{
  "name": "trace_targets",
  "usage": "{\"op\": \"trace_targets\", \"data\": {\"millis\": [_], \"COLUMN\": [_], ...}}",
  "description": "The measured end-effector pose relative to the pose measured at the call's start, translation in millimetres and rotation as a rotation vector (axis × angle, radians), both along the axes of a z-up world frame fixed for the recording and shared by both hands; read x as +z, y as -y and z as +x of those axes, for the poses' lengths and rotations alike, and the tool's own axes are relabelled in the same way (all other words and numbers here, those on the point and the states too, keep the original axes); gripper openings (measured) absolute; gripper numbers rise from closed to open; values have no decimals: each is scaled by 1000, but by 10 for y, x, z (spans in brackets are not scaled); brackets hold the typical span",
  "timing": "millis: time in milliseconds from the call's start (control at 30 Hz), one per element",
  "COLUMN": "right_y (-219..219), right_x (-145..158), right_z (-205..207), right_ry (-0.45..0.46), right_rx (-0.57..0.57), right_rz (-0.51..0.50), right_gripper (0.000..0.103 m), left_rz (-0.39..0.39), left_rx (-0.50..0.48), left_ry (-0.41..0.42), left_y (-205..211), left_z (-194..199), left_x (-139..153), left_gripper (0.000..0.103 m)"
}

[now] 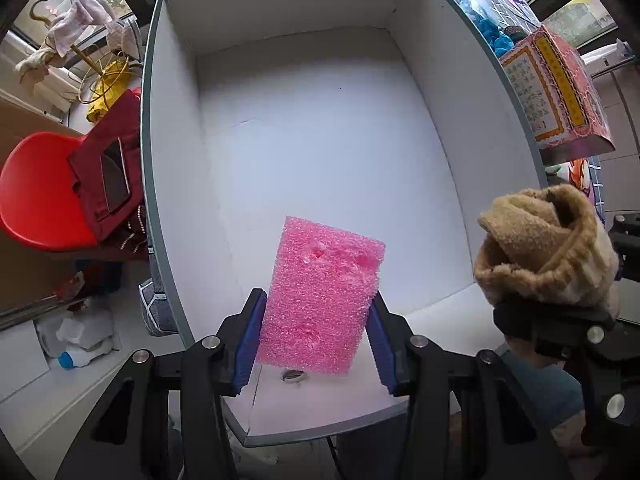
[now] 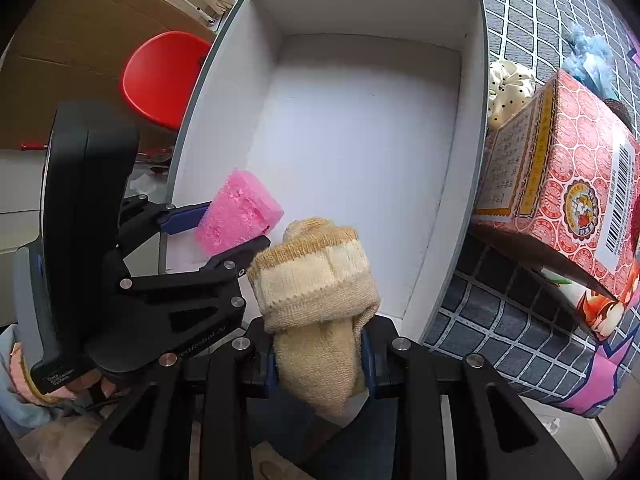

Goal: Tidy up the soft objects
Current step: 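Carry the pink sponge and beige sock with both tools over the white box, then open both tools to drop the sponge and sock into the box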

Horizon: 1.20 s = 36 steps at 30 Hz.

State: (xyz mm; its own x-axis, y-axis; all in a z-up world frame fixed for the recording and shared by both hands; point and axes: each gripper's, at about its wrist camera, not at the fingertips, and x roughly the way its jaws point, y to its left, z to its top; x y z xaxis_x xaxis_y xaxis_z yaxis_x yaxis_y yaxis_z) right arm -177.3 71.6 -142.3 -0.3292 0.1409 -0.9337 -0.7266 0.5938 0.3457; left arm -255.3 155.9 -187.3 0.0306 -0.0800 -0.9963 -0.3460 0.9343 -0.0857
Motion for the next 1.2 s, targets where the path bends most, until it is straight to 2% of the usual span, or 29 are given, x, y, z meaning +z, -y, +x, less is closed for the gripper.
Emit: {"op": "trace_targets", "data": {"millis": [1067,1133,1167,1200], "right_y": [65,78,85,95], "right_x": [43,51,55,68], "right_z": [43,50,46,50], "right_ry": [-19,-20,-19,-19], "right_rx": [-22,-24,-24,-26], "right_rz": [12,16,18,22], "right_gripper": [32,38,50,61], "left_rz": [36,47,51,55], "left_rx": [-14,-13,-11,-6], "left_ry": [19,17,11,0], "left_y": [23,46,43,40], "left_z": [11,6,2,-4], "left_x": [148,164,161,149], "left_gripper": [54,58,66,67]}}
